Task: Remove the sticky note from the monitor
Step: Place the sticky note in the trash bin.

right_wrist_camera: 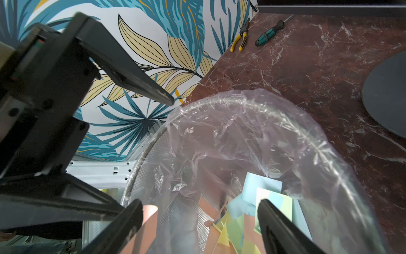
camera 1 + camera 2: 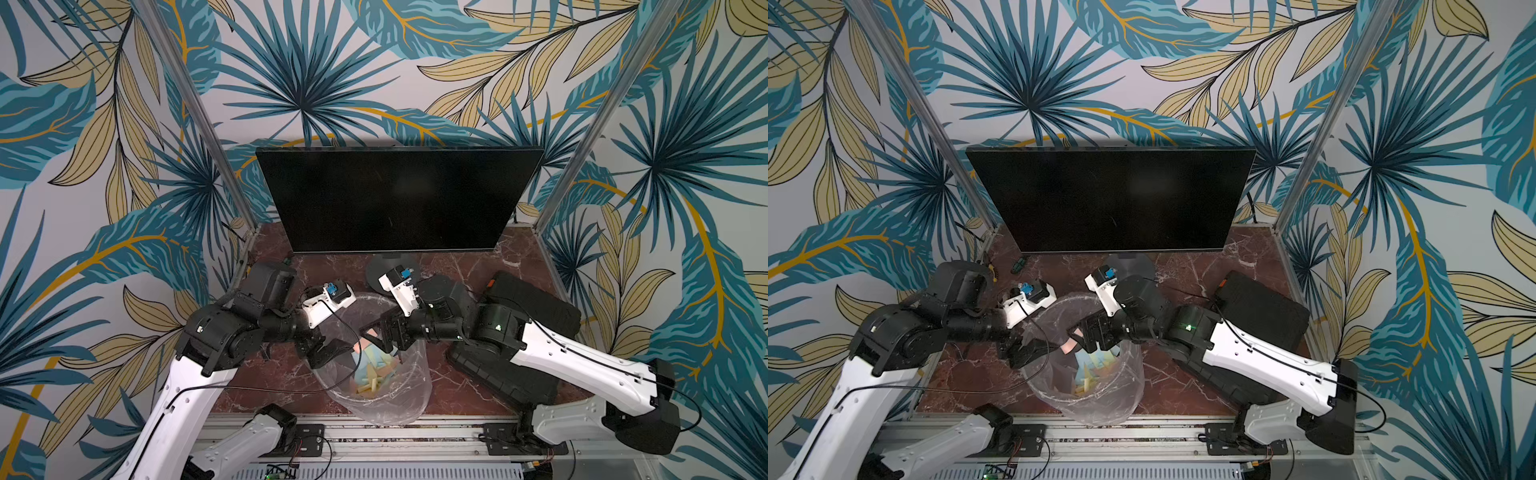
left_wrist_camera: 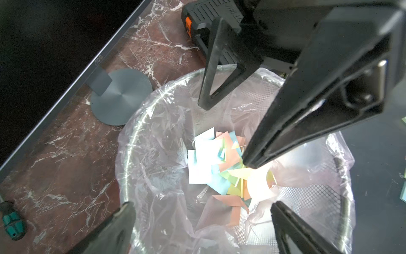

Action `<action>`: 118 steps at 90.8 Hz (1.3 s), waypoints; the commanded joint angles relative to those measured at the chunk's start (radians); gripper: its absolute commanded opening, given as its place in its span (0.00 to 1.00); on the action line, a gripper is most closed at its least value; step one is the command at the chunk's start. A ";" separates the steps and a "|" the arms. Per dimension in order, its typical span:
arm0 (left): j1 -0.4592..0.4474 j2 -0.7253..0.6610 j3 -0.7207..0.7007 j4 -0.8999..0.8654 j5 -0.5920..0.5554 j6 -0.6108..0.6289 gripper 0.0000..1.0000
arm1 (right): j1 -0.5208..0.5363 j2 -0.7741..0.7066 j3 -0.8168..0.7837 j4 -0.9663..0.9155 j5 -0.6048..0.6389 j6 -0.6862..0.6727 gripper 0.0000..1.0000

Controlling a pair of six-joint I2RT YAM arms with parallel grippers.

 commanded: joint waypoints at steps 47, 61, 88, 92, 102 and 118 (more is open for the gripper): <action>-0.025 0.016 -0.127 0.162 -0.055 -0.071 1.00 | -0.003 -0.013 -0.030 0.111 -0.108 0.032 0.85; -0.026 -0.012 -0.164 0.151 -0.075 -0.059 1.00 | -0.002 -0.029 -0.006 0.084 -0.096 0.023 0.87; -0.024 -0.030 -0.106 0.067 -0.085 -0.043 1.00 | -0.004 -0.061 0.029 0.024 0.043 0.012 0.88; -0.024 -0.032 -0.084 0.060 -0.094 -0.047 1.00 | -0.004 -0.072 0.030 0.013 0.082 0.006 0.88; -0.024 -0.041 -0.041 0.060 -0.130 -0.056 1.00 | -0.004 -0.110 0.033 -0.018 0.174 -0.014 0.88; -0.023 -0.046 0.016 0.063 -0.173 -0.096 1.00 | -0.004 -0.171 0.026 -0.066 0.302 -0.064 0.88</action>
